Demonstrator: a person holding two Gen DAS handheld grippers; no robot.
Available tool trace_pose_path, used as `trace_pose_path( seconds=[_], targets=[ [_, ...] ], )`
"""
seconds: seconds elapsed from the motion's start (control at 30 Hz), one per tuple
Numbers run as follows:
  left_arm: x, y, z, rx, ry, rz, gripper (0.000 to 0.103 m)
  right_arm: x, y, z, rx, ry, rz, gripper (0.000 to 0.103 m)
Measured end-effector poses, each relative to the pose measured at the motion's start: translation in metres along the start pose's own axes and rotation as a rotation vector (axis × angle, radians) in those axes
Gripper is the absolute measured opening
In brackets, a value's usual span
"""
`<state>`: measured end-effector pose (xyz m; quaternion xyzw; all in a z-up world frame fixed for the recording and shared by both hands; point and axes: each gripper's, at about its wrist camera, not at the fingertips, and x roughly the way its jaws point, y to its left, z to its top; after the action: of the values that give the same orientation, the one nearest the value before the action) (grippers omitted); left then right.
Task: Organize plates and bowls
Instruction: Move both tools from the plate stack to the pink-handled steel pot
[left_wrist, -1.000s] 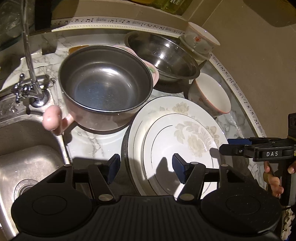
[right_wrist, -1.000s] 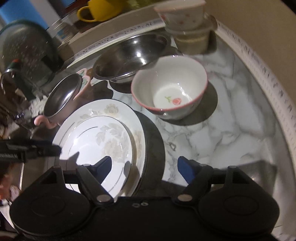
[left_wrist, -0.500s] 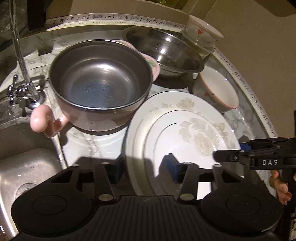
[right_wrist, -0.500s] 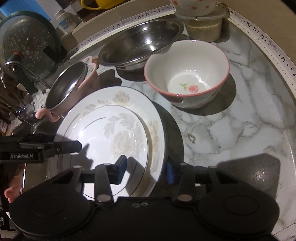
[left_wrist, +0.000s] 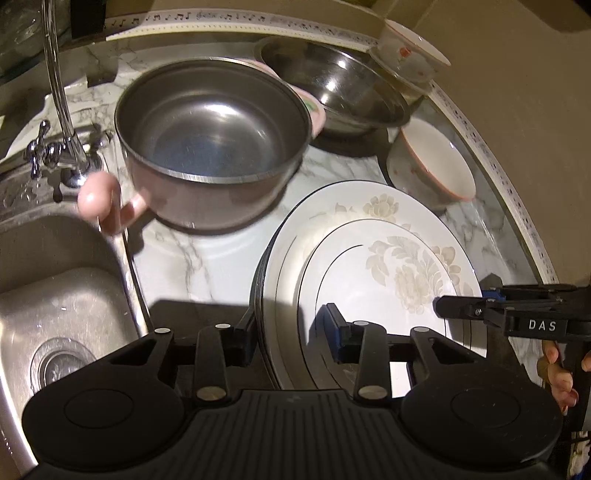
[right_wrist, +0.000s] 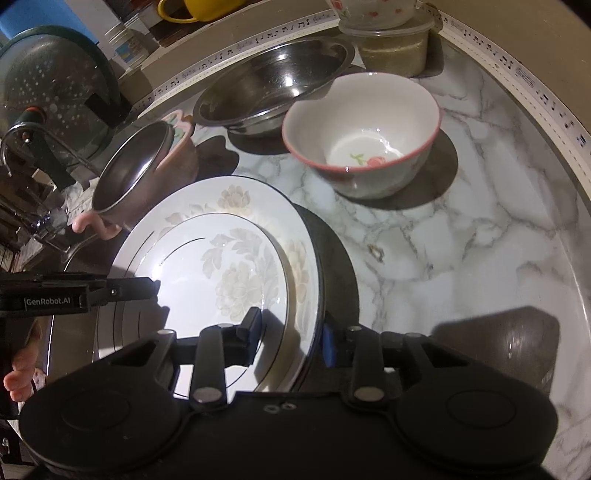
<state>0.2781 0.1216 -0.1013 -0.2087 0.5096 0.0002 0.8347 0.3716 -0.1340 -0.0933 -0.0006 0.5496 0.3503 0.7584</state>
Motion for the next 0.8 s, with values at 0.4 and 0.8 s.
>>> trace_pose_path(
  seconds=[0.4, 0.8],
  targets=[
    [-0.016, -0.012, -0.043, 0.064, 0.081, -0.032, 0.035, -0.025, 0.008, -0.045, -0.022, 0.013, -0.032, 0.031],
    [-0.022, -0.024, -0.07, 0.126, 0.144, -0.064, 0.035, -0.043, 0.013, -0.075, -0.005, 0.043, -0.034, 0.03]
  ],
)
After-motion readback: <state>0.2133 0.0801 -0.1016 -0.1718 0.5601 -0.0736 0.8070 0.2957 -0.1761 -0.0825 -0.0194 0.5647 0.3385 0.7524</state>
